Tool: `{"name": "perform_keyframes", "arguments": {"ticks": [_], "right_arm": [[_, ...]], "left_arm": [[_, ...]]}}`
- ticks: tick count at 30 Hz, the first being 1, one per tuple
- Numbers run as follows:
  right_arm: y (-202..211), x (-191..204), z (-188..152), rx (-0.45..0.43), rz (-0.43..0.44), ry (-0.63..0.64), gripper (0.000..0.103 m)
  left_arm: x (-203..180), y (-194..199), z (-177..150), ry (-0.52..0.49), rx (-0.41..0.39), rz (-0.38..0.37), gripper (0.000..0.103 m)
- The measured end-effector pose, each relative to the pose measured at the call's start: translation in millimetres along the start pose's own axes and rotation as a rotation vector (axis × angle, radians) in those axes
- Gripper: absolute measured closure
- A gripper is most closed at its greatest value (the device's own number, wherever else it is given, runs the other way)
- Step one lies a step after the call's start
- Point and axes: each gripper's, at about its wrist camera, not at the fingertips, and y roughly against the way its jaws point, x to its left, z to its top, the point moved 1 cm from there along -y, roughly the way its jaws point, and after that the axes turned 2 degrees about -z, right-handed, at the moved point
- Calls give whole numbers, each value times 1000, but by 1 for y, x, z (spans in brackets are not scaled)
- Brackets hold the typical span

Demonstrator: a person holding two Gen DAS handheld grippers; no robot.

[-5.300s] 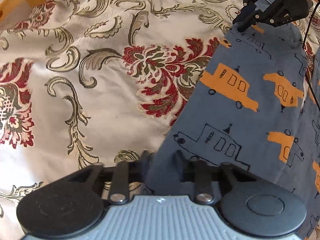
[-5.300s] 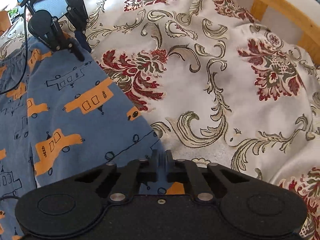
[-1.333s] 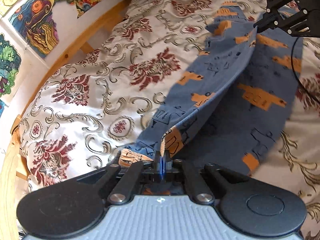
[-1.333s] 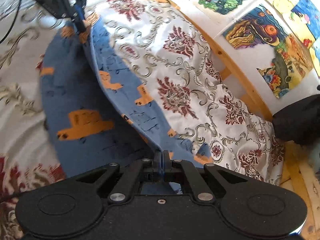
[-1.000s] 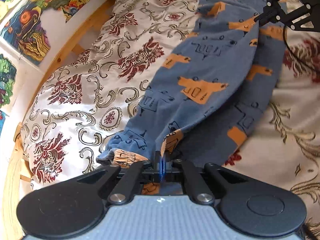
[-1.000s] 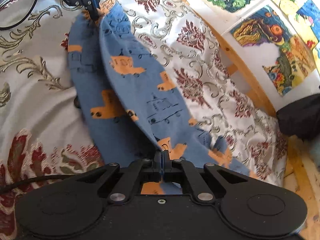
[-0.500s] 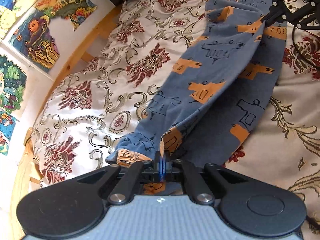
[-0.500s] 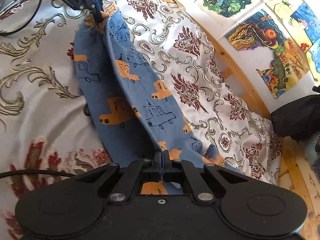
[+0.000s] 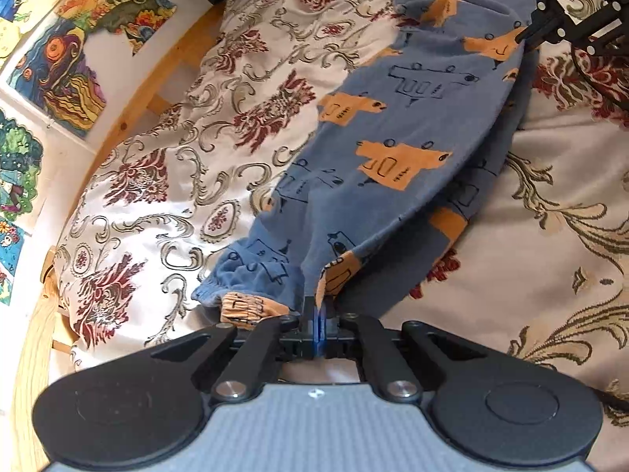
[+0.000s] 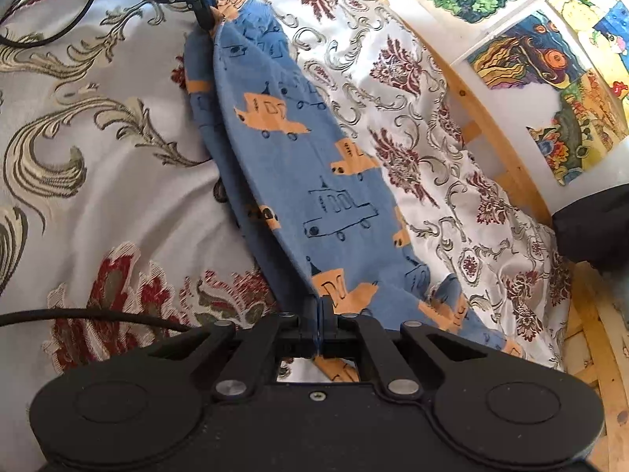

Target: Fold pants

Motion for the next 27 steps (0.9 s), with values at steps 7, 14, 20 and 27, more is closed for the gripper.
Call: {"name": "perform_keyframes", "arguments": {"ticks": [7, 14, 20, 27], "right_arm": [[-1, -3, 0, 12, 17, -27, 86], [24, -37, 1, -16, 7, -200, 39], [52, -81, -17, -28, 7, -501, 2], [53, -151, -63, -1, 56, -854, 1]], "left_arm": [[-2, -7, -3, 3, 40, -27, 93], [12, 9, -1, 95, 42, -88, 56], [29, 30, 19, 317, 29, -170, 30], [15, 36, 86, 492, -117, -259, 7]]}}
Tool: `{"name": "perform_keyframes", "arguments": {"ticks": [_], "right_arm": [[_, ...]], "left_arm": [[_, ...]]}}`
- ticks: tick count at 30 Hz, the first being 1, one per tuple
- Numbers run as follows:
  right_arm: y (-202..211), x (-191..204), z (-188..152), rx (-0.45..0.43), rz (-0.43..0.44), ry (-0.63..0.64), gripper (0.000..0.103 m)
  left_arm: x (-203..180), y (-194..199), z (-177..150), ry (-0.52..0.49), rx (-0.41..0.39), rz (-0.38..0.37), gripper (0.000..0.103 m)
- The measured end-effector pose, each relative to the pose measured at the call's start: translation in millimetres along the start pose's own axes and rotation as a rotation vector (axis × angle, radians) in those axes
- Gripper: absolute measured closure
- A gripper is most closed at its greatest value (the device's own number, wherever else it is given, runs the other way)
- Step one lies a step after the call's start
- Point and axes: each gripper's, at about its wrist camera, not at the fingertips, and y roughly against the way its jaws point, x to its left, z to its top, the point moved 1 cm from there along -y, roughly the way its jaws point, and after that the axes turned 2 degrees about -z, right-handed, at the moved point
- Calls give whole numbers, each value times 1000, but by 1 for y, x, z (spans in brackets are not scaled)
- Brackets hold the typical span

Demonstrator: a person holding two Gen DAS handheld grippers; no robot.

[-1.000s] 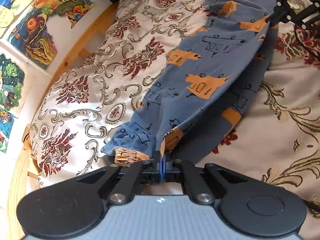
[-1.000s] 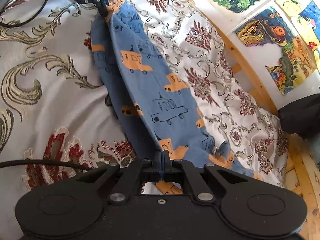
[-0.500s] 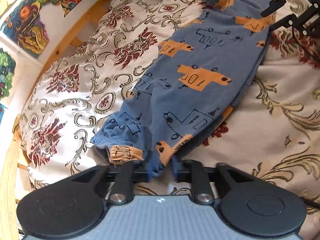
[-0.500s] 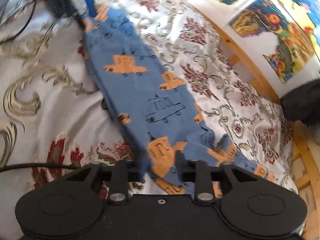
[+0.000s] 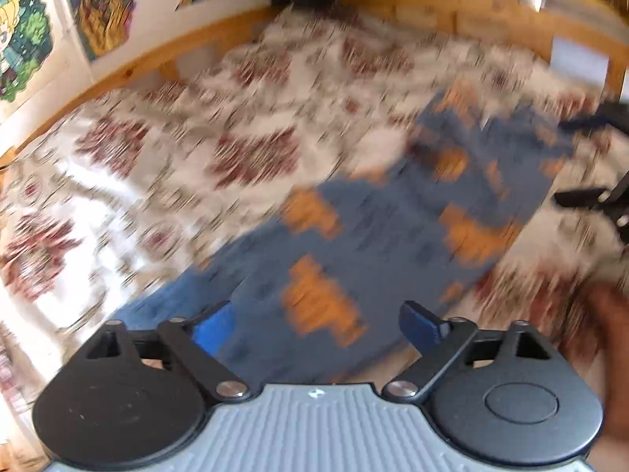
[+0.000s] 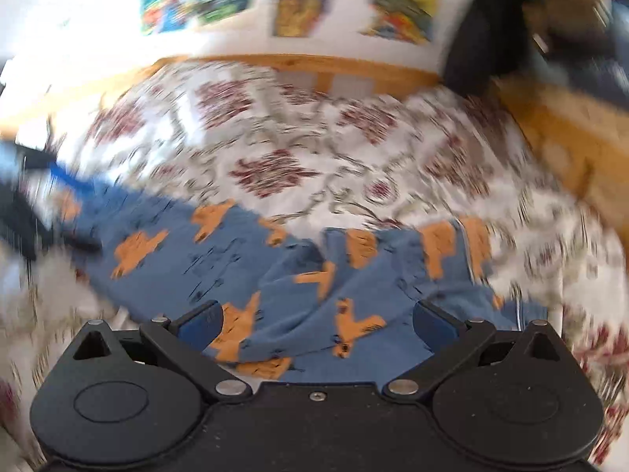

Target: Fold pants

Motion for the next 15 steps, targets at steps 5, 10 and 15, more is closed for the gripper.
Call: {"name": "perform_keyframes", "arguments": {"ticks": [5, 10, 15], "right_arm": [[-19, -85, 17, 85, 34, -248, 1], [-36, -154, 23, 126, 27, -423, 1], [-54, -183, 24, 131, 90, -500, 1]], "left_arm": [[-64, -37, 40, -31, -71, -99, 2], [-134, -77, 62, -97, -133, -73, 0], [-189, -105, 65, -223, -147, 72, 0]]}}
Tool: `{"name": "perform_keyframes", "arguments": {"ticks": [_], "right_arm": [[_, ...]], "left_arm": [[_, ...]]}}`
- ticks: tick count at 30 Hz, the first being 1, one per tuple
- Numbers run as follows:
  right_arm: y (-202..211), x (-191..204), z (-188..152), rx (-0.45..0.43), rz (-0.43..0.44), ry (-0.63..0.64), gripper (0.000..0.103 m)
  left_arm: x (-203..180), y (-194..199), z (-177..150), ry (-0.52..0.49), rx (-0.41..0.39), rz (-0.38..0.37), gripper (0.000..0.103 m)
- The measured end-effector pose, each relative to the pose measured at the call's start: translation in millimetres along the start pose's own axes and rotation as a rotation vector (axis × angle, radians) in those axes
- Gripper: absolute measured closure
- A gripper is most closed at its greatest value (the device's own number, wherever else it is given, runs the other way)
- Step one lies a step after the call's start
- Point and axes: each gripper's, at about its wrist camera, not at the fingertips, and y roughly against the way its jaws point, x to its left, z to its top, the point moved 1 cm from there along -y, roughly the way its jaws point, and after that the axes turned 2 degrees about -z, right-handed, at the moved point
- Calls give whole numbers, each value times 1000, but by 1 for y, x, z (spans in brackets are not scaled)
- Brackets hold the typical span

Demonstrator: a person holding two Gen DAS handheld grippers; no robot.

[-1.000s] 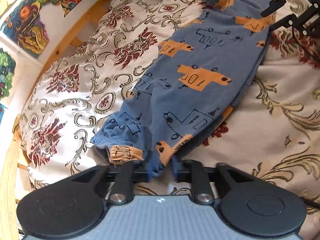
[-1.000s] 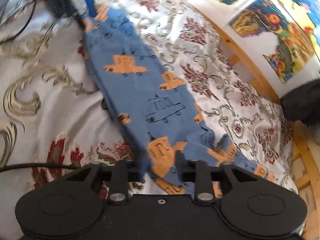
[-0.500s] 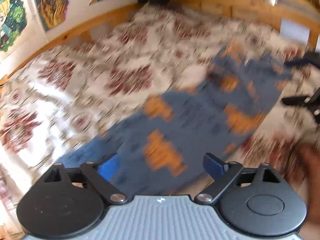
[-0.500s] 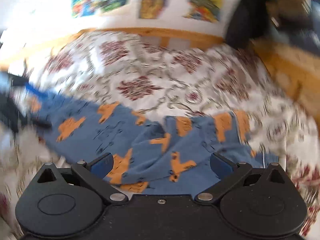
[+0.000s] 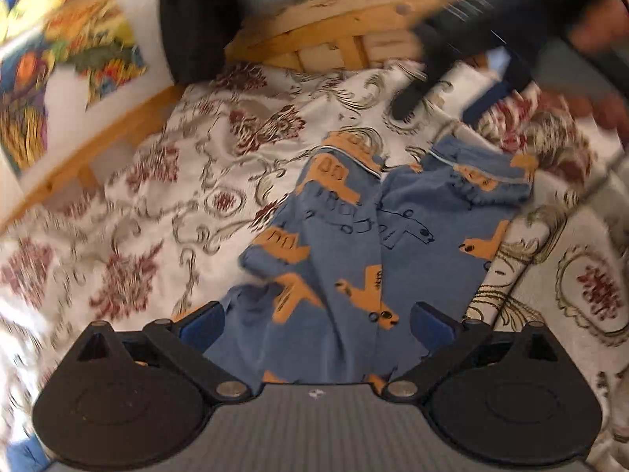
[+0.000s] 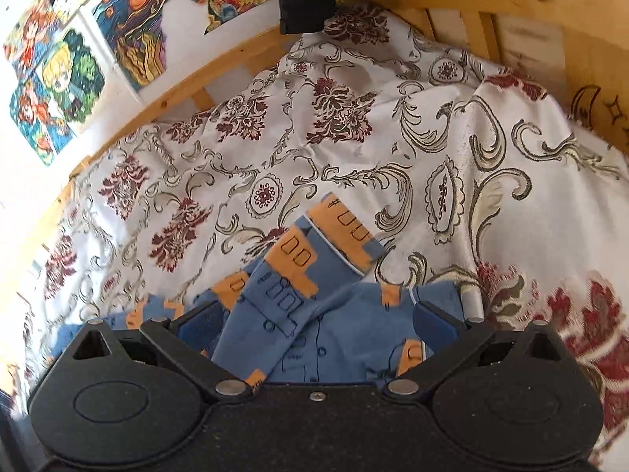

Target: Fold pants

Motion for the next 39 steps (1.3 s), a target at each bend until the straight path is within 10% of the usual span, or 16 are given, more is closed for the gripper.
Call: {"name": "perform_keyframes", "arguments": {"ticks": [8, 14, 18, 21, 29, 39], "right_arm": [[-18, 1, -7, -18, 54, -33, 1], [-21, 8, -17, -9, 0, 46, 11], [-24, 10, -21, -7, 14, 72, 22], [-27, 10, -22, -9, 9, 88, 24], [-36, 8, -16, -16, 1, 100, 30], [-77, -8, 31, -8, -43, 170, 41]], "left_arm": [[-45, -20, -6, -265, 46, 200, 24], [-62, -19, -17, -461, 46, 200, 35], [-75, -24, -25, -544, 63, 163, 63], [-73, -37, -24, -509, 123, 137, 81], [-67, -45, -26, -532, 164, 62, 84], [-19, -41, -16, -209, 191, -67, 96]]}}
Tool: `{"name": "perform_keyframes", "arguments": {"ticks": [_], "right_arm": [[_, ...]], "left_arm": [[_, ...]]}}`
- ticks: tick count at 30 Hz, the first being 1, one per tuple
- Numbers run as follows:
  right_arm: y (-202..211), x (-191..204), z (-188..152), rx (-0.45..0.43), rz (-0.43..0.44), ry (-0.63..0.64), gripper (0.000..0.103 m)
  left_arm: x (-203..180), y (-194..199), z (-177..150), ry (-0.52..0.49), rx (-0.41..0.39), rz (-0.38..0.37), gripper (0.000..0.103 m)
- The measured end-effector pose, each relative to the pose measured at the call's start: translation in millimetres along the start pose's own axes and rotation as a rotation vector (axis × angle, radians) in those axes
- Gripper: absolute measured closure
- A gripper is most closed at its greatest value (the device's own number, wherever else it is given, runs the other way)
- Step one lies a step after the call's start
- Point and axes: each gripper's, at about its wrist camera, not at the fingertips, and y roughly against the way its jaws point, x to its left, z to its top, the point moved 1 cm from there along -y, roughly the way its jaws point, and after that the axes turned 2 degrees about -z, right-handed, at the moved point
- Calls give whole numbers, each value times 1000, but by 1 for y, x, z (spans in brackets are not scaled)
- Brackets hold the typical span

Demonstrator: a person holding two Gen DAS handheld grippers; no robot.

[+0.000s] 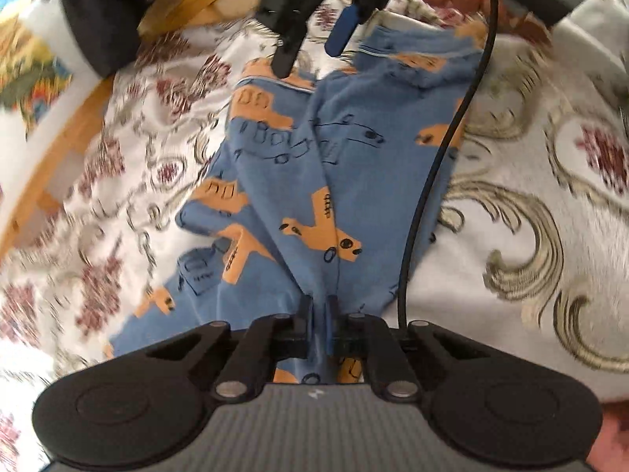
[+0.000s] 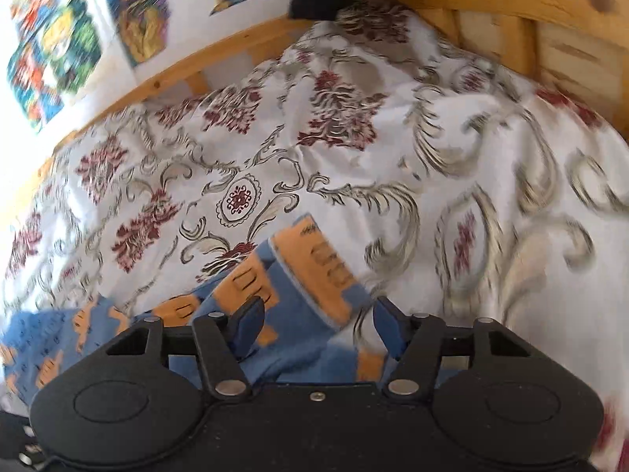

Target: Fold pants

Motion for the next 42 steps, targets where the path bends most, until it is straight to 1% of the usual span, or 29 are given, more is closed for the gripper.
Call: {"name": "perform_keyframes", "arguments": {"ticks": [1, 4, 5, 6, 9, 11, 14, 16, 17, 19, 21, 22, 23, 24, 25, 29, 34, 37, 42], "right_arm": [[-7, -2, 4, 14, 6, 29, 42], [-23, -9, 12, 73, 75, 85, 44], [-26, -12, 14, 77, 78, 106, 48], [-28, -13, 15, 75, 80, 124, 57], [-36, -18, 18, 90, 101, 150, 72], [-37, -18, 20, 86, 111, 188, 71], [-36, -19, 22, 78, 113, 221, 56], [-40, -24, 22, 99, 115, 190, 56], [-42, -27, 22, 106, 119, 176, 58], [-45, -30, 20, 115, 130, 150, 67], [-48, -28, 17, 123, 127, 143, 86], [-49, -25, 14, 123, 119, 160, 87], [-48, -25, 13, 118, 117, 162, 90], [-47, -26, 12, 110, 117, 149, 98], [-44, -28, 13, 101, 121, 127, 100], [-31, -32, 16, 60, 109, 94, 101], [-8, -25, 22, 45, 89, 100, 102], [18, -17, 29, 32, 70, 130, 102], [79, -2, 40, 9, 39, 198, 102]], "left_arm": [[4, 1, -1, 21, 2, -13, 96], [9, 3, -2, 56, 4, -32, 96], [8, 4, -2, 60, 2, -35, 96], [8, 4, -3, 63, 2, -36, 96], [9, 2, -4, 68, 1, -39, 96], [9, 2, -3, 74, 1, -43, 96], [11, 2, -3, 79, 1, -50, 96], [11, 2, -4, 76, 2, -49, 96], [11, 1, -3, 74, 2, -48, 96], [10, 1, -3, 76, 3, -46, 96], [10, 1, -3, 73, 2, -44, 96], [9, 1, -3, 73, 3, -42, 96], [9, 1, -3, 73, 4, -42, 96], [10, 1, -3, 74, 5, -43, 96], [10, 1, -2, 76, 4, -43, 96], [12, 2, -3, 95, -2, -47, 97], [16, 4, -2, 120, -9, -52, 98], [20, 8, -2, 136, -21, -65, 99], [39, 23, -3, 186, -66, -129, 99]]}}
